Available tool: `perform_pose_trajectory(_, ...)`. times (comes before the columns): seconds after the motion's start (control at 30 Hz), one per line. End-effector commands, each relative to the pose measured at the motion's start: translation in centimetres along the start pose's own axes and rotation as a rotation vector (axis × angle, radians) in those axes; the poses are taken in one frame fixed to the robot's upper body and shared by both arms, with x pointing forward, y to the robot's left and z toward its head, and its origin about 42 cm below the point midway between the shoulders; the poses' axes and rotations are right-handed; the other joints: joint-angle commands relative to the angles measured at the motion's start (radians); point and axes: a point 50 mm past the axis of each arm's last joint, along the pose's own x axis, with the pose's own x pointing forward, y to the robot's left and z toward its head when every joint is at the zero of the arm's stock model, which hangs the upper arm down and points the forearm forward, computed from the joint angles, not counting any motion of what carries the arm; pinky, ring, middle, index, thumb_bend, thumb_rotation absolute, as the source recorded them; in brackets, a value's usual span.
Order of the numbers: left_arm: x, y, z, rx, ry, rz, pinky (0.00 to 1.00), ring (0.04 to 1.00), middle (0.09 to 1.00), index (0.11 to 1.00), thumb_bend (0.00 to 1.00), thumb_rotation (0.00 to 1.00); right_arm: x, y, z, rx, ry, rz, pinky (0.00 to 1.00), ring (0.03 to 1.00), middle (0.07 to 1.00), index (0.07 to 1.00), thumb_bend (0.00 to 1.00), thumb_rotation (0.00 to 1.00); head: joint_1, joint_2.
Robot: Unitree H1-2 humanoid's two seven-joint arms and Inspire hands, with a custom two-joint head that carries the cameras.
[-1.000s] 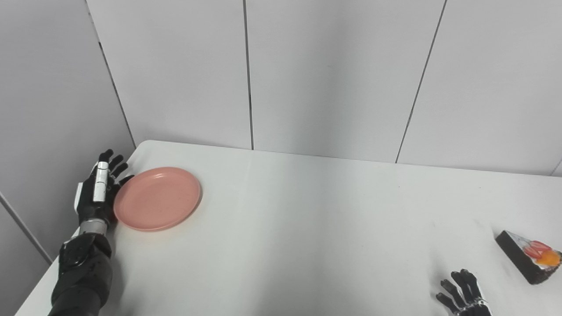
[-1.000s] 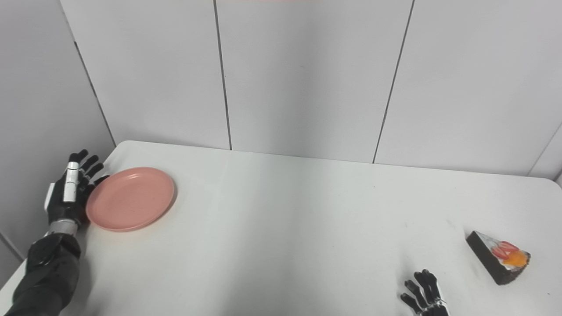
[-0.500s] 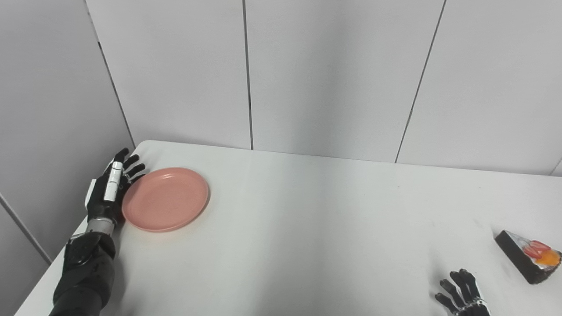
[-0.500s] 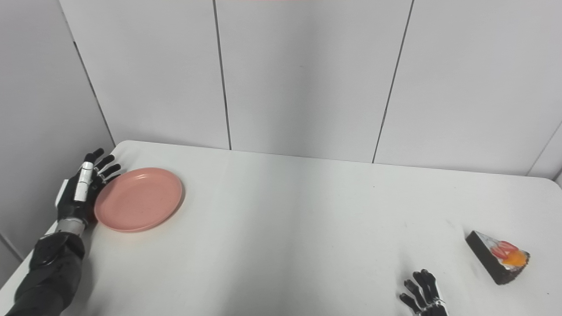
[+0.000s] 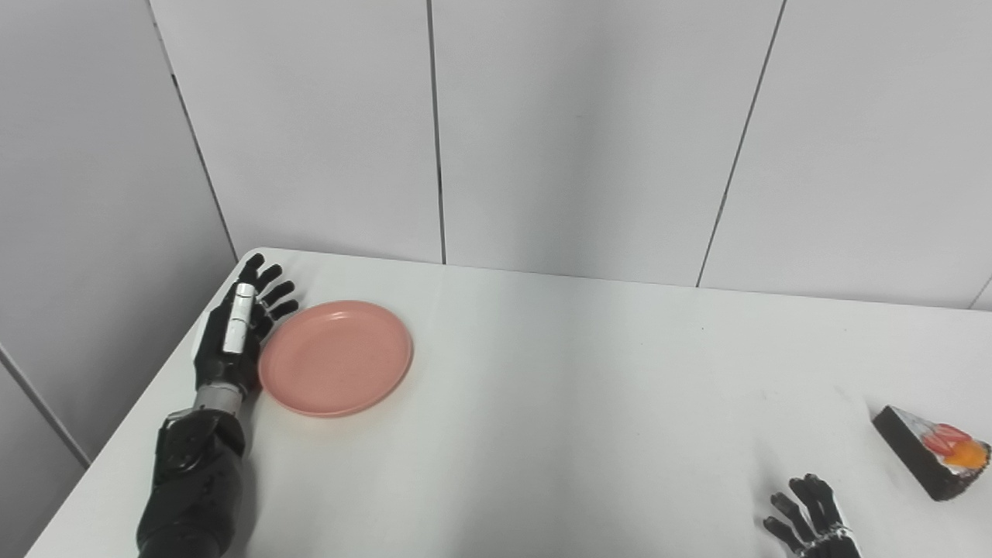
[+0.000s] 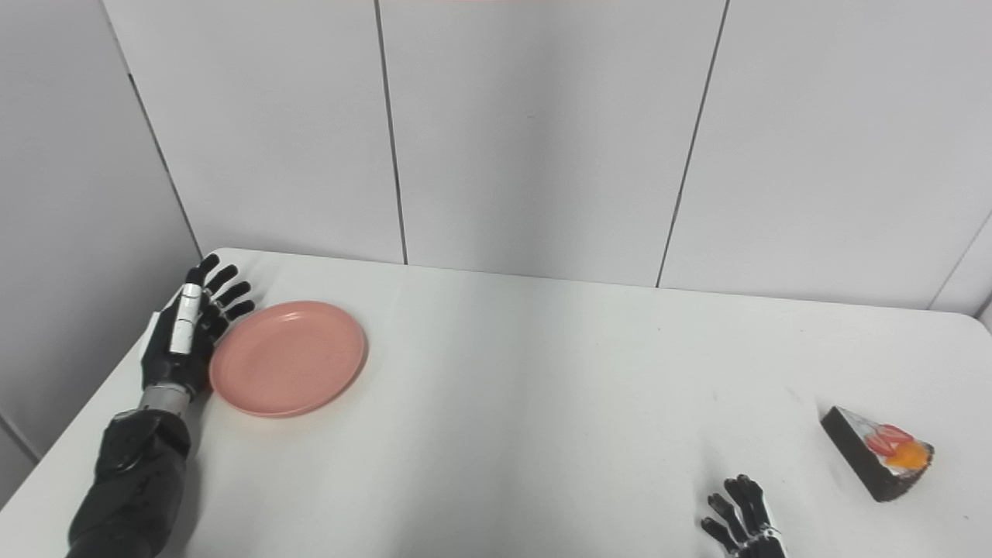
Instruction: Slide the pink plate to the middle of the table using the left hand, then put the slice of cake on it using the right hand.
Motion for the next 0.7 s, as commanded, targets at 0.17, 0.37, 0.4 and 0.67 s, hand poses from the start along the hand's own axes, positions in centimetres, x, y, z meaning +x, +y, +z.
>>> perform_pose_trajectory(0.17, -1.0, -2.8, -0.1, -0.055, 0.02, -0.011, 0.77, 0.809, 0.883, 0.939, 0.79, 0.8, -0.5, 1.7, -1.0, 0.029, 0.089, 0.046, 0.84, 0.889, 0.936, 0.944, 0.85, 0.99, -0.017, 0.005)
perform_pose_trajectory(0.37, -1.8, -4.4, -0.3, -0.02, 0.028, -0.061, 0.78, 0.833, 0.895, 0.926, 0.8, 0.8, -0.4, 1.9, -0.8, 0.038, 0.096, 0.049, 0.84, 0.89, 0.934, 0.938, 0.86, 0.98, -0.024, 0.011)
perform_pose_trajectory(0.4, -2.0, -4.7, -0.5, -0.019, 0.029, -0.072, 0.79, 0.84, 0.899, 0.924, 0.8, 0.79, -0.4, 2.0, -0.7, 0.036, 0.096, 0.051, 0.84, 0.891, 0.935, 0.939, 0.86, 0.98, -0.026, 0.013)
perform_pose_trajectory(0.67, -3.5, -7.1, -0.5, -0.089, 0.083, -0.108, 0.83, 0.864, 0.909, 0.937, 0.74, 0.84, -0.5, 2.4, -0.4, 0.024, 0.095, 0.054, 0.83, 0.888, 0.932, 0.941, 0.85, 0.97, -0.075, 0.034)
